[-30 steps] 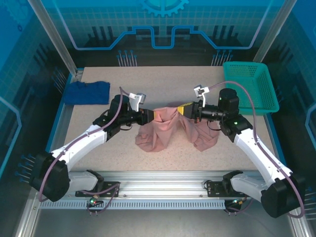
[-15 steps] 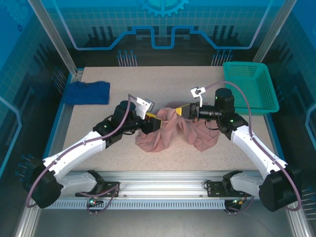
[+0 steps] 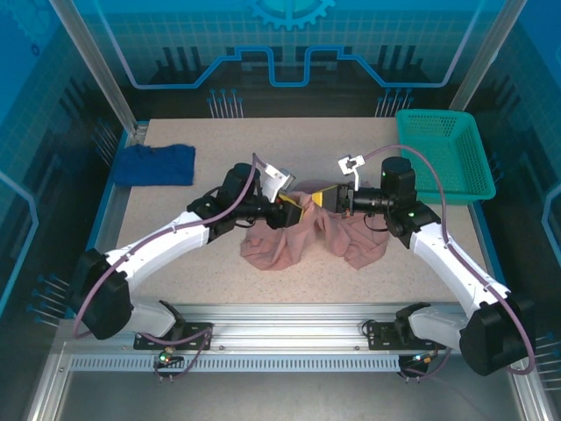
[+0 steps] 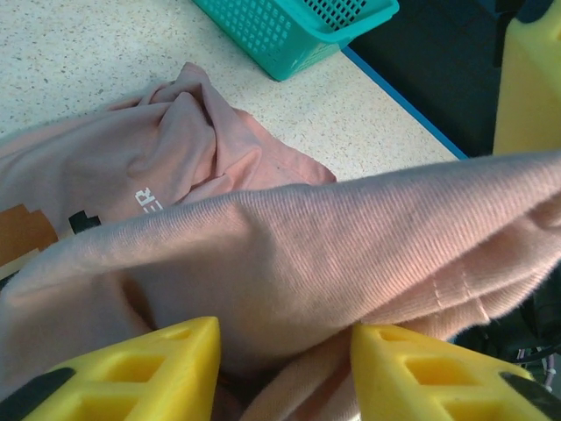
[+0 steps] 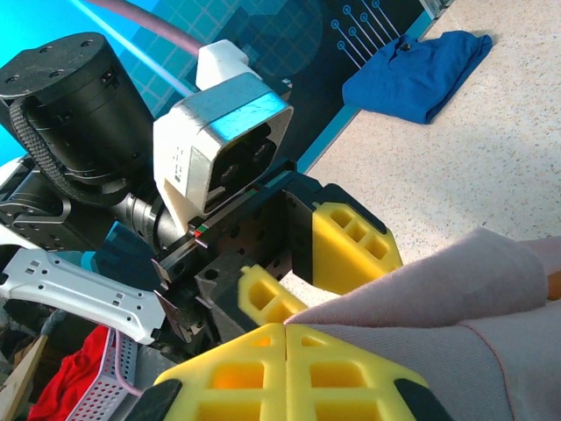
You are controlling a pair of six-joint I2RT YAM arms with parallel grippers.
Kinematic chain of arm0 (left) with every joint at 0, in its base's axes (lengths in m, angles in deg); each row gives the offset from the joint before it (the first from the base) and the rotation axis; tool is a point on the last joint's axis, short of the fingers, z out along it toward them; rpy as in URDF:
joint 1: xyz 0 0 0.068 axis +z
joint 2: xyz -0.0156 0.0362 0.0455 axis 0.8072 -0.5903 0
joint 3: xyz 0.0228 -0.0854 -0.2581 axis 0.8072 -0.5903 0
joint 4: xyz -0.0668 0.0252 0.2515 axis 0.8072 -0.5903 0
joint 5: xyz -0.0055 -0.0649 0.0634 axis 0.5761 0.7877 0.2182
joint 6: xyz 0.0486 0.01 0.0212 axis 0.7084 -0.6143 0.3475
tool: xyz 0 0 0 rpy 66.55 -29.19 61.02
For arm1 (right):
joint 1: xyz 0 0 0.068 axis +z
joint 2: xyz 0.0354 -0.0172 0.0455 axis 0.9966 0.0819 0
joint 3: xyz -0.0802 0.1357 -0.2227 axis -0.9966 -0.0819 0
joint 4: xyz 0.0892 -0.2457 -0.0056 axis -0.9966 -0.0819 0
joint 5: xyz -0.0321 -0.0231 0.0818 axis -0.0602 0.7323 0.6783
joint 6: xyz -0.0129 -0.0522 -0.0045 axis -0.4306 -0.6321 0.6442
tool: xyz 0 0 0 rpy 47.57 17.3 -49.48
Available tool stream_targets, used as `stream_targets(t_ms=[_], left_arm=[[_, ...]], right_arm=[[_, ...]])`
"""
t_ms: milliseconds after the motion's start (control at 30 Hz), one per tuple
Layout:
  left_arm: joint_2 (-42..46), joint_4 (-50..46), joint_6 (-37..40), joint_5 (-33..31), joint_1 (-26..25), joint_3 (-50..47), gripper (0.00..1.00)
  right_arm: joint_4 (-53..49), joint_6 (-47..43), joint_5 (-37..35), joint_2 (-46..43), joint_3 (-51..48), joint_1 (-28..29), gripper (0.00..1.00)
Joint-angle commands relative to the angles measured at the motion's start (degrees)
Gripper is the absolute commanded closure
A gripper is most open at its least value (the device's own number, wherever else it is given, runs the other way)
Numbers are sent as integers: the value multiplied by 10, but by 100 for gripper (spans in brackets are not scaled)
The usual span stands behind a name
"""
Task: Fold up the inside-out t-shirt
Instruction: Turn the T-shirt inside out at the center of the table.
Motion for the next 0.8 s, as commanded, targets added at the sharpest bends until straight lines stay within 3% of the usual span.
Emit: stream_targets(t_ms=[0, 133, 233, 400, 667, 767], left_arm=[[-20, 8, 12, 23, -2, 25, 63], [-34, 20, 2, 39, 0, 34, 81], [-24, 29, -14, 53, 3, 31, 100], [33, 67, -83, 133, 7, 0, 100], [115, 85, -157, 151, 32, -47, 100], [117, 83, -162, 151, 40, -50, 100]], right_arm=[[-11, -16, 10, -12, -5, -11, 100], [-25, -27, 10, -21, -5, -19, 100], [-60, -48, -7, -28, -1, -35, 100], [-173, -126, -154, -35, 45, -15, 100], [-196, -148, -232, -13, 70, 13, 100], [-238, -181, -261, -12, 87, 25, 89]])
